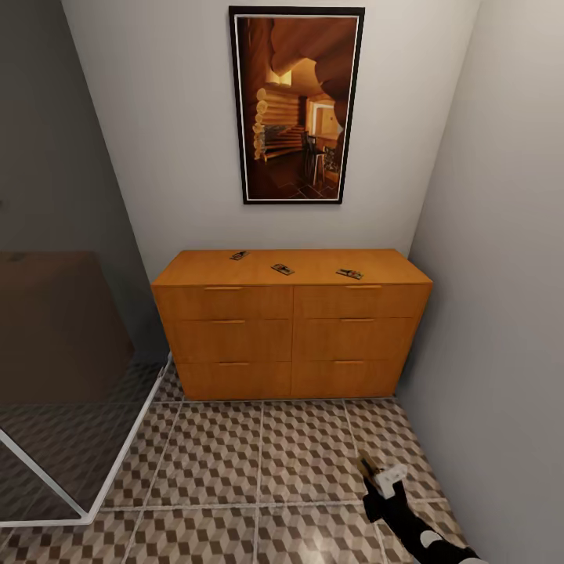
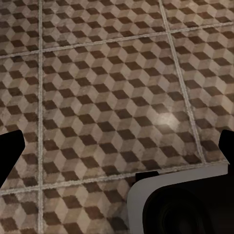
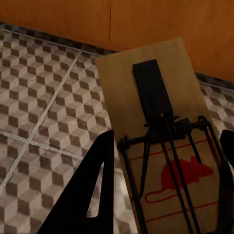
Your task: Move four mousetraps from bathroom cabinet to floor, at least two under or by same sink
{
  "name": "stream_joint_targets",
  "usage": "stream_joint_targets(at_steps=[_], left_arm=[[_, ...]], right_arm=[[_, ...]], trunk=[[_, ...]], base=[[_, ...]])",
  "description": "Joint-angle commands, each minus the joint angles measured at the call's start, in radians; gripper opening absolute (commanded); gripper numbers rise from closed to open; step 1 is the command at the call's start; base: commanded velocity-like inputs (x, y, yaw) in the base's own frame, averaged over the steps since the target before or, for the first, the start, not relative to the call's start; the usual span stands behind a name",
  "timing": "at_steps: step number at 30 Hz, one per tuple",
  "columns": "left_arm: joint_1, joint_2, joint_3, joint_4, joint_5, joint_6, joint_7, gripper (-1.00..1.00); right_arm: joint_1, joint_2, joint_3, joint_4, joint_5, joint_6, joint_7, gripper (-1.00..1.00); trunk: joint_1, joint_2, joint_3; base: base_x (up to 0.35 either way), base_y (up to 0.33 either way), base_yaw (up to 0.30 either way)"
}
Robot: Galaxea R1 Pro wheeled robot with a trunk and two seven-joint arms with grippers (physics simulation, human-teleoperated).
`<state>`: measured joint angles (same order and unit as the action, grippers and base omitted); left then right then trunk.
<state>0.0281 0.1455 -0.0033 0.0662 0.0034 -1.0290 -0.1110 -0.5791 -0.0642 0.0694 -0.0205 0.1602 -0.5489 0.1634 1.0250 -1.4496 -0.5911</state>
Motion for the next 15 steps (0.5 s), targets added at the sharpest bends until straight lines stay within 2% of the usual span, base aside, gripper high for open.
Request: stream_joint_targets(at_steps=[1, 7, 9, 15], left_arm=[[-0.001, 0.0, 0.0, 0.001, 0.001, -0.003, -0.003, 1.0], [-0.001, 0.0, 0.0, -0.001, 0.001, -0.003, -0.002, 1.0], [-0.001, -0.001, 0.001, -0.005, 0.001, -0.003, -0.002, 1.0], [-0.001, -0.001, 0.002, -0.017, 0.002, -0.001, 0.0, 1.0]], right_arm=[[0.016, -0.001, 0.005, 0.0, -0.009, -0.041, 0.003, -1.0], [0.097, -0.002, 0.005, 0.002, -0.051, -0.2, 0.002, -1.0], [0.115, -0.002, 0.005, 0.002, -0.061, -0.227, 0.002, -1.0], [0.212, -0.002, 0.005, 0.003, -0.09, -0.416, -0.001, -1.0]], trunk=[[0.0, 0.0, -0.001], [0.0, 0.0, -0.001], [0.0, 0.0, -0.001], [0.0, 0.0, -0.001]], base=[[0.0, 0.0, 0.0], [0.0, 0.0, 0.0], [0.0, 0.0, 0.0], [0.0, 0.0, 0.0]])
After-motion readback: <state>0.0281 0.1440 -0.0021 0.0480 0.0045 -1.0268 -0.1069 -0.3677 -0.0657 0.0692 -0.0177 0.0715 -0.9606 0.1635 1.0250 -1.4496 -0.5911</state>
